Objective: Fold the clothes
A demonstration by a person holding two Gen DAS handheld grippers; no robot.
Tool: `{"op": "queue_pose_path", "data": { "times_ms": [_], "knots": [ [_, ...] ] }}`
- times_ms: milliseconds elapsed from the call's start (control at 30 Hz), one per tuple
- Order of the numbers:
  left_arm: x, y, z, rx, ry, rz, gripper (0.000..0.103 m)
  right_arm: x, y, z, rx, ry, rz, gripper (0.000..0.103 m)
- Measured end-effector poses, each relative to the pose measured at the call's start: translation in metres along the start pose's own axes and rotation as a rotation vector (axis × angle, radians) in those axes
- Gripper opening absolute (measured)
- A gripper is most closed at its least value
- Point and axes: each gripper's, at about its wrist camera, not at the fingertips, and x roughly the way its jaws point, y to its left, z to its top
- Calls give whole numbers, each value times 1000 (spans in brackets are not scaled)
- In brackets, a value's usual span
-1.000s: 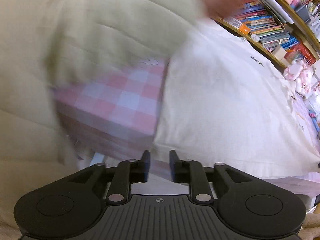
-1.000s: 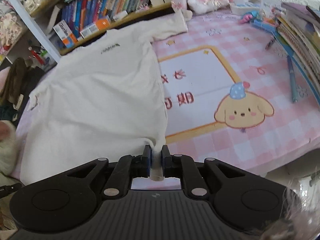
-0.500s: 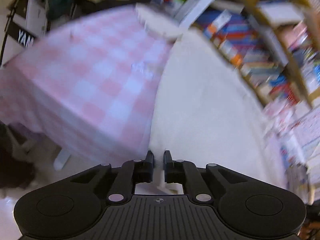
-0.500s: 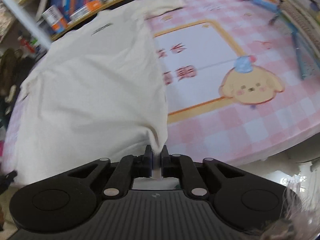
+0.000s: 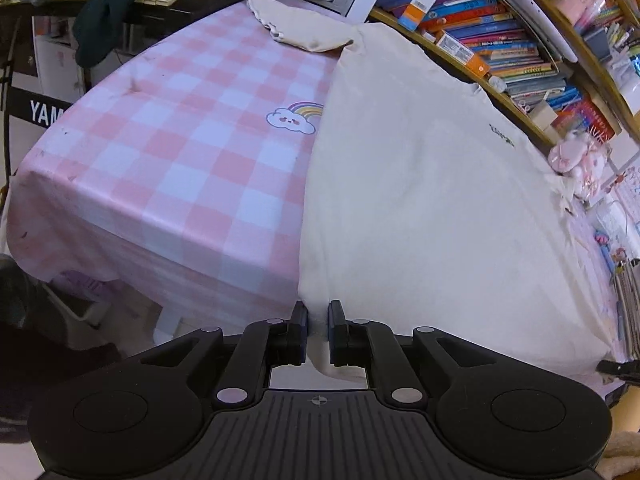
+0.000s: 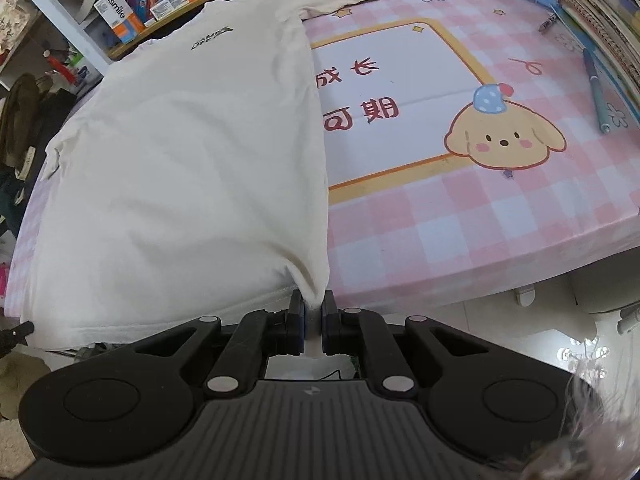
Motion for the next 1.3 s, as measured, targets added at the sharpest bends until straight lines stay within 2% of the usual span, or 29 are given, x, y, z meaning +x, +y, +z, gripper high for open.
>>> {"op": "queue_pose_path", "data": {
  "times_ms": [100,200,233,267,367,433,533,633,667,967,1067,1133,1300],
  "knots": [
    [-5,0,2,25,25,13,19,1,3,-1,-15,5,-6,9],
    [-17,-5,4,89,34,34,36,-4,4,1,-39,19,-28,20],
    [-24,-8,6,122,13,43,43,-6,7,4,-49,7,-31,31],
    [-31,-11,9,154,-18,54,46,-8,10,7,-60,-6,-33,36],
    [-45,-23,23,210,-110,58,54,-13,17,17,-91,-43,-39,38],
    [-45,-34,34,232,-151,32,64,-17,23,23,-112,-67,-44,38],
    [-31,-53,43,267,-164,31,69,-23,30,33,-143,-104,-50,40],
    [-15,-72,50,299,-167,36,72,-29,38,42,-175,-141,-57,52],
    [-8,-77,50,303,-155,37,73,-31,41,46,-185,-153,-59,53],
    [58,-115,48,343,-52,38,76,4,25,102,-147,-167,-50,53],
    [75,-128,50,332,-41,81,77,17,18,121,-131,-169,-46,53],
    [84,-138,51,324,-41,111,85,25,13,134,-120,-170,-43,53],
    [100,-160,54,337,-9,187,93,49,-11,177,-71,-162,-28,53]
  ]
}}
